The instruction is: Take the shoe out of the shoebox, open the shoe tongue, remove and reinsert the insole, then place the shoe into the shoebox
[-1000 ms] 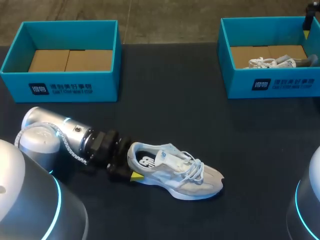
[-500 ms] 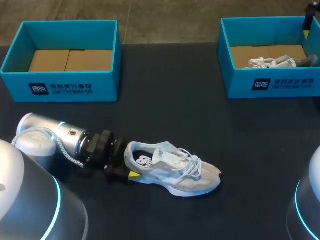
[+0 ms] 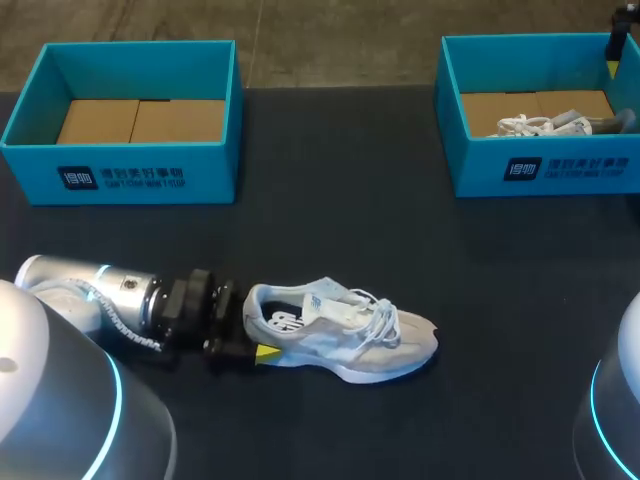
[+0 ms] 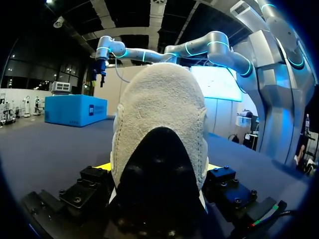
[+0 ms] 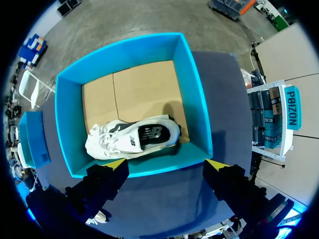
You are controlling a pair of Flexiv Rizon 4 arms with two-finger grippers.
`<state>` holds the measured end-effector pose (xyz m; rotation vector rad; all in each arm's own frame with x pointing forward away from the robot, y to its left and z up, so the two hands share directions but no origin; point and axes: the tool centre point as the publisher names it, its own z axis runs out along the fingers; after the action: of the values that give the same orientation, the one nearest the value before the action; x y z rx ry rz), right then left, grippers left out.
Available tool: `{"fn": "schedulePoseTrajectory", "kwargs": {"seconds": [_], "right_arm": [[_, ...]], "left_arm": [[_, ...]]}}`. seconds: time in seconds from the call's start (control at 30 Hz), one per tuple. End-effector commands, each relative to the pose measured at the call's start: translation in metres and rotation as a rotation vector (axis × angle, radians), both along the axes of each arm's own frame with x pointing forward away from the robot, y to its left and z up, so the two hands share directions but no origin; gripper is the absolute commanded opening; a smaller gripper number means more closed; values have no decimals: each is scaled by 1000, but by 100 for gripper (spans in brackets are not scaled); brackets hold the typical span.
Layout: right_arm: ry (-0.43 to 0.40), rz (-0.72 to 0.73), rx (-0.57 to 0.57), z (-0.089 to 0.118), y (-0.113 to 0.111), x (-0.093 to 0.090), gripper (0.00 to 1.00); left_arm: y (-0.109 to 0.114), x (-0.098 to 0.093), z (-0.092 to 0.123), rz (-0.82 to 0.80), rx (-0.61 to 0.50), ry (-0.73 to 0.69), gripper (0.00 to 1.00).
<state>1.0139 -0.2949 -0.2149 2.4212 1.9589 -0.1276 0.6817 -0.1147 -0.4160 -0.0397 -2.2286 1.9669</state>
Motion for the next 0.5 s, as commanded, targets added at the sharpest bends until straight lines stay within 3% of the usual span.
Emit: {"fn": "schedulePoseTrajectory", "kwargs": {"seconds": [0.03, 0.5], "right_arm": [[-1, -1, -2, 0, 0, -1, 100], [-1, -1, -2, 0, 0, -1, 100]], "left_arm": [[5, -4, 5, 68, 9, -7, 0], [9, 1, 6, 71, 13, 5, 0]]}}
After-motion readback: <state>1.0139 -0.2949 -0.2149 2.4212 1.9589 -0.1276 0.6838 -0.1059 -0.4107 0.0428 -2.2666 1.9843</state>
